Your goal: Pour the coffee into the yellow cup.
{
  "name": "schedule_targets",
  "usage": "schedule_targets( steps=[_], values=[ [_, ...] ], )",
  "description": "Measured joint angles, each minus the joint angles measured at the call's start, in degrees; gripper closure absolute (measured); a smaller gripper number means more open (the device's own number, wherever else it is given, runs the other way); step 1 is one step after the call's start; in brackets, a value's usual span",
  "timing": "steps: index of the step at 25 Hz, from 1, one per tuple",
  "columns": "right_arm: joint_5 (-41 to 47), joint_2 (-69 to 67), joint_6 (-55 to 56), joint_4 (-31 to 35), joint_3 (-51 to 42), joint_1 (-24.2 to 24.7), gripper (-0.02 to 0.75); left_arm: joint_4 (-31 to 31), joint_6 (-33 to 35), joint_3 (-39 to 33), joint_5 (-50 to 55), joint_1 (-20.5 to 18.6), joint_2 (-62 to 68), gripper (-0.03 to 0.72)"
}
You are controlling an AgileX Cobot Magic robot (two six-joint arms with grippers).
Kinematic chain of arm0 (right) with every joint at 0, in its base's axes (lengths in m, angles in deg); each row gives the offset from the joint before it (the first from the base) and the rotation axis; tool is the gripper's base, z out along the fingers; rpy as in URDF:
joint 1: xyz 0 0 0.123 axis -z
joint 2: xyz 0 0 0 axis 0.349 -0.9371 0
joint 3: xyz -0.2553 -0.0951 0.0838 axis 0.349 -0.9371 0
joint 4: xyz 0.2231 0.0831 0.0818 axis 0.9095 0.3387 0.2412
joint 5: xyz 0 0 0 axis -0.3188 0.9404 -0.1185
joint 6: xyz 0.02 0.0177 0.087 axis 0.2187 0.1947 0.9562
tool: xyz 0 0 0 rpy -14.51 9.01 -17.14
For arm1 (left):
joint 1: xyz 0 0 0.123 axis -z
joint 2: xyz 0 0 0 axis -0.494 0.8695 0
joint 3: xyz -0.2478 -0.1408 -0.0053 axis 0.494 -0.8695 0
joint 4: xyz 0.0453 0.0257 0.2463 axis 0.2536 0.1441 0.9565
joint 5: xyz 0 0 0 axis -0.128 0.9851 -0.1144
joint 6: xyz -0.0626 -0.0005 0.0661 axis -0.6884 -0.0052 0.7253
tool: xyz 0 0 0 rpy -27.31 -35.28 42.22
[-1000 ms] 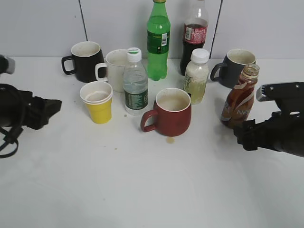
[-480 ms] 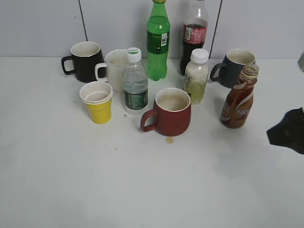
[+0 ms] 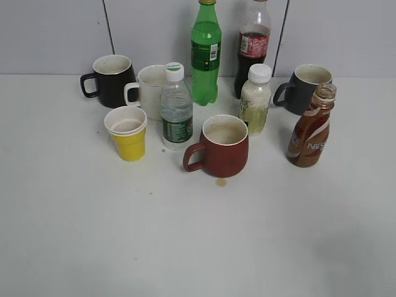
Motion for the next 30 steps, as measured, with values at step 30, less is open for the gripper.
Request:
schedule_targets(
  steps=[30],
  values=[
    [0.3, 24.5, 0.0, -4.1, -6.3, 0.0, 0.146, -6.5, 8.2, -11.2, -8.9, 0.0, -13.1, 0.239]
  ],
)
